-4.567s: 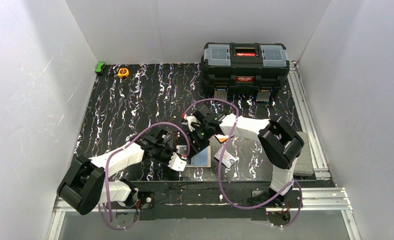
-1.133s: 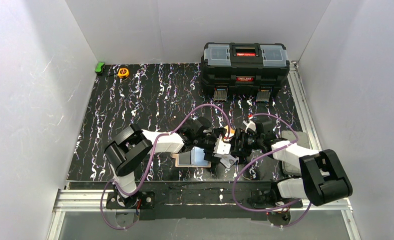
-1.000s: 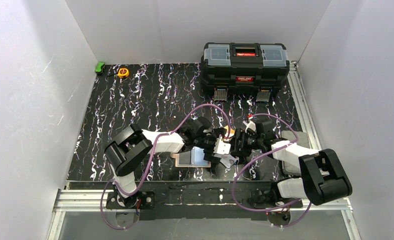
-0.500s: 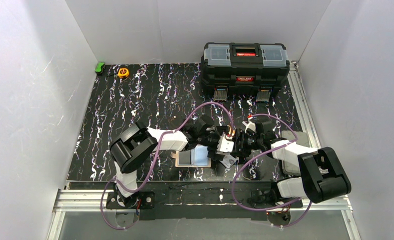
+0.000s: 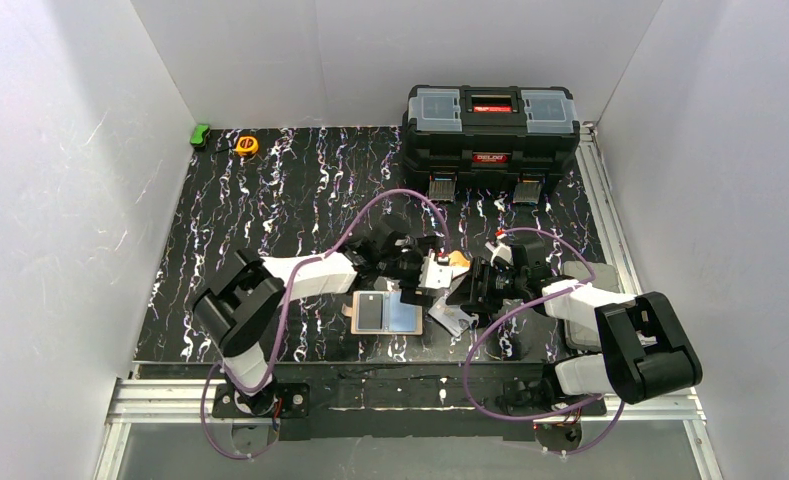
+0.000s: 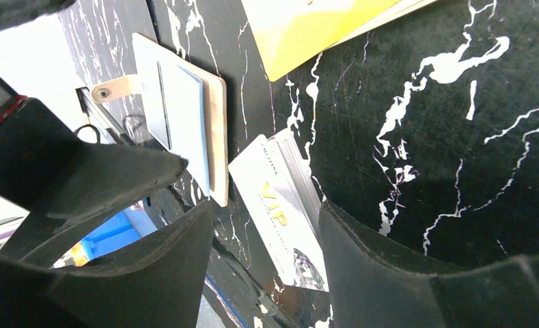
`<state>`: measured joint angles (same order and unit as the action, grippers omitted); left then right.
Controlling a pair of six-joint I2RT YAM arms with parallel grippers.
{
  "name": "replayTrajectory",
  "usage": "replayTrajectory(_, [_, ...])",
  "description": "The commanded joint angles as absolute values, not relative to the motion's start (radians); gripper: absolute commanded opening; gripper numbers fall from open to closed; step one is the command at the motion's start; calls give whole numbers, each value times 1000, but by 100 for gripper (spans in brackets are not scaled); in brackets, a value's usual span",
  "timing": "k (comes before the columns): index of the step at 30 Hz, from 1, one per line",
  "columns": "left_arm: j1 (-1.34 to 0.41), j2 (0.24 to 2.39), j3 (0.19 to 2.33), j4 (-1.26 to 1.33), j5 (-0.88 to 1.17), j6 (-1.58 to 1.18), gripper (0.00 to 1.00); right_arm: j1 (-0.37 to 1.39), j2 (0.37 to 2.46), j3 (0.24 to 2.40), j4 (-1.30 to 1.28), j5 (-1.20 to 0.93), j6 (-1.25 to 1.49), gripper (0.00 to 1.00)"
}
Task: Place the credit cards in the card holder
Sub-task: Pick up the credit card from the center of the board.
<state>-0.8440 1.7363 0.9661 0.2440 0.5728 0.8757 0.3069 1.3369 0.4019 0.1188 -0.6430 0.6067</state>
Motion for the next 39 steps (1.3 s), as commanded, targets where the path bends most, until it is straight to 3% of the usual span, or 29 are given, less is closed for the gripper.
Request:
replayTrajectory(1, [-857,1658,919,206,651,879,98,300,1357,402,114,-640,601,65])
replayTrajectory(39, [-899,1752,899,202,682,951,98,296,1385,408,118,-648,601,64])
